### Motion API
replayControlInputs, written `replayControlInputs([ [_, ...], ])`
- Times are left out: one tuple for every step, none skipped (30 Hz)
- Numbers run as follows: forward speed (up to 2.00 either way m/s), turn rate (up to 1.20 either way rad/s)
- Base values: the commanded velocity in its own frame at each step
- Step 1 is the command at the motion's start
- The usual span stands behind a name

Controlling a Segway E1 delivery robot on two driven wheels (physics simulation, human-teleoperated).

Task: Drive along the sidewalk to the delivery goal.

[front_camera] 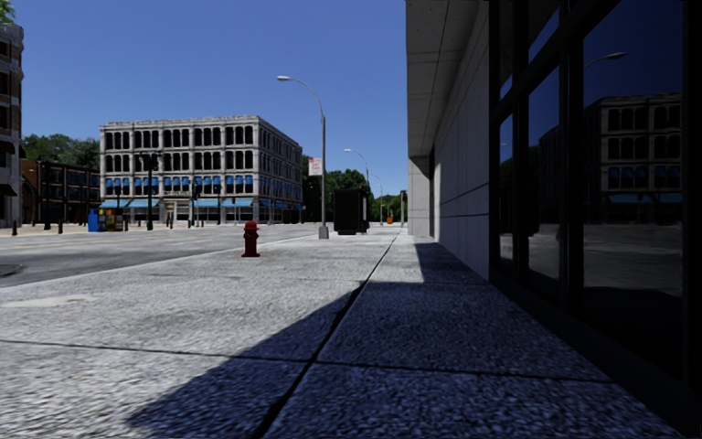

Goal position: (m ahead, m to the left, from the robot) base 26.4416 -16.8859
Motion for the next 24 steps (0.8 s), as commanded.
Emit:
replayControlInputs([
  [2.0,0.0],
  [2.0,-0.13],
  [2.0,-0.13],
  [2.0,-0.22],
  [2.0,-0.25],
  [2.0,-0.25],
  [2.0,-0.25],
  [2.0,-0.25],
  [2.0,-0.25],
  [2.0,-0.25],
  [2.0,-0.25],
  [2.0,-0.25],
  [2.0,-0.25],
  [2.0,-0.25],
  [2.0,-0.25],
  [2.0,-0.25],
  [2.0,-0.25],
  [2.0,-0.25],
  [2.0,-0.25],
  [2.0,-0.25],
  [2.0,-0.25],
  [2.0,-0.25],
  [2.0,-0.25],
  [2.0,-0.25],
])
